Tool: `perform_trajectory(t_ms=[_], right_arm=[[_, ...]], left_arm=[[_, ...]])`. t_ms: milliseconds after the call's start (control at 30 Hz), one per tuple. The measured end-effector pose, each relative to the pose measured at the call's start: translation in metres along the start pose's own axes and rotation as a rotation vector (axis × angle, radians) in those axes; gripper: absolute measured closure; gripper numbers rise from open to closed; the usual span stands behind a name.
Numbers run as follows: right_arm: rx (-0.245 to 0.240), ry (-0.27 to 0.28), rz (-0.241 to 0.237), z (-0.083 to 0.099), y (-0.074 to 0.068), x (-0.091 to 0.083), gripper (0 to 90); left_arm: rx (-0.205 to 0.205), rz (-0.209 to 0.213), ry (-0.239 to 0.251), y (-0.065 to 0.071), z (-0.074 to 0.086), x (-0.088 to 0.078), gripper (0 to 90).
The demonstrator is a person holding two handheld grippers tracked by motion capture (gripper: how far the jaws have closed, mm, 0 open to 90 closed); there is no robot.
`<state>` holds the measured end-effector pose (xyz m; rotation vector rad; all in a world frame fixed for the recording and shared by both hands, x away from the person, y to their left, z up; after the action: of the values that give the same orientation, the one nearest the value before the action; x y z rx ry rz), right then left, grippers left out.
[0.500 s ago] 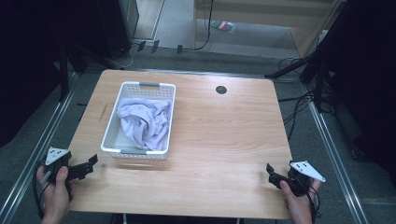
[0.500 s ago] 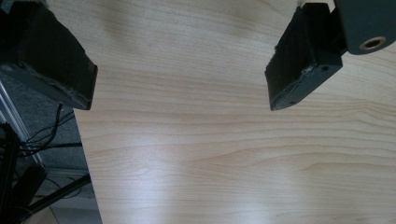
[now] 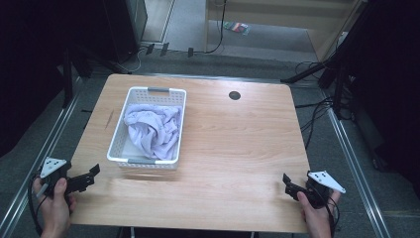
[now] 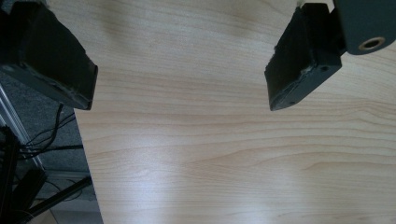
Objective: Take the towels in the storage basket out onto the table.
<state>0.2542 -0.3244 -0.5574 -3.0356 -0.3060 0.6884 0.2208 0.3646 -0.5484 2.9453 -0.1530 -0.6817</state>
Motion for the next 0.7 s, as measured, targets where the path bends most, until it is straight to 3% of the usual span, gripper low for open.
perform_trajectory(t_ms=[167,500,700], right_arm=[[0.0,-0.006,0.007,0.0,0.001,0.002,9.3],[0.018,-0.012,0.011,0.0,0.001,0.002,9.3],[0.023,-0.028,0.01,0.0,0.002,0.003,9.3]], left_arm=[[0.027,0.022,0.013,0.003,-0.011,-0.01,0.0],[0.043,0.055,0.027,0.017,-0.034,-0.023,0.0],[0.051,0.062,0.038,0.015,-0.051,-0.031,0.0]])
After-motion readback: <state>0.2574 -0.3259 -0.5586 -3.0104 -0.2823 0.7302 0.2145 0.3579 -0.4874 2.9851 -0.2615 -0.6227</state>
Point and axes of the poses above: each handheld gripper's, and its own axes: x roughly forward along the jaws, z roughly out of its underside, y roughly to its right, the point moved 2 cm from there along x, roughly forward along the jaws, and after that the axes turned 7 degrees about y, right-handed, at the moved point
